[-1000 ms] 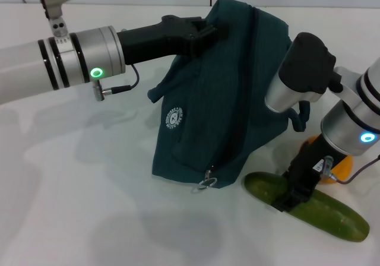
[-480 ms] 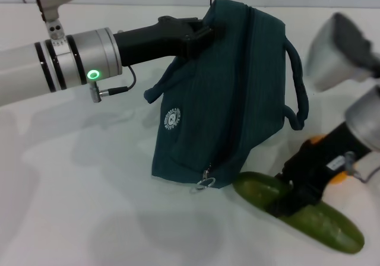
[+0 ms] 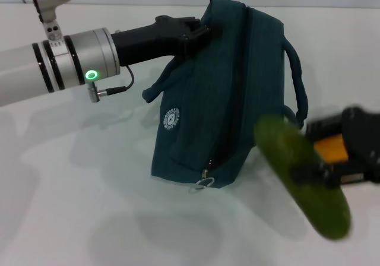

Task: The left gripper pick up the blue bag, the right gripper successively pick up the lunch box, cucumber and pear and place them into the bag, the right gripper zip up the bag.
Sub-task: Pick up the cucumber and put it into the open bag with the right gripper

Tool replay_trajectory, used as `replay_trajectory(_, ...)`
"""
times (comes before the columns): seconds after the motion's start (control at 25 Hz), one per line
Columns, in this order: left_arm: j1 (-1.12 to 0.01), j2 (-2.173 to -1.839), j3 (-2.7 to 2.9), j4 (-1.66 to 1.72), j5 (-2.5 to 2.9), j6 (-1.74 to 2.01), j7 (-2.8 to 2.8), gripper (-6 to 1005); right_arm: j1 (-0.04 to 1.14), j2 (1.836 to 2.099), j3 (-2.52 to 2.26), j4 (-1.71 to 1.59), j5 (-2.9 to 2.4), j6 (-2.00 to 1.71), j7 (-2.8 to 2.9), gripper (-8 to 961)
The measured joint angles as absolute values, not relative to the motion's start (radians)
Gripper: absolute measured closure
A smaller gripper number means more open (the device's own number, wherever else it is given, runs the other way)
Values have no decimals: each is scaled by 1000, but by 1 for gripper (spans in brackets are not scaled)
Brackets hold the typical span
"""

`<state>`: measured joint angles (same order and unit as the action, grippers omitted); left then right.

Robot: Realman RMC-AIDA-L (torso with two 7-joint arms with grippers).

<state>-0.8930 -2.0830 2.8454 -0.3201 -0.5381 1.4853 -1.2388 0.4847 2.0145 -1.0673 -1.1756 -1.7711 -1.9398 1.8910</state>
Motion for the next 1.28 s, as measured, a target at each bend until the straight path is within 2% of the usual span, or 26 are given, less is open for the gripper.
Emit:
replay_trajectory(0.2,-895,-2083,2845,-319,-538,1487,-1234,886,474,2015,-1030,-987,-1557,-1886,1669,380)
replay_trajectory(0.52,-898,-2084,2845,-313,-535,1491,-1225,886,546,2018,-1027,-725,-1307,-1825,1440,369)
replay_trajectory(1.28,-920,-2083,2846,-306,-534,1487,-1224,886,662,2028,-1071,-435,-1226,-1687,1113,340)
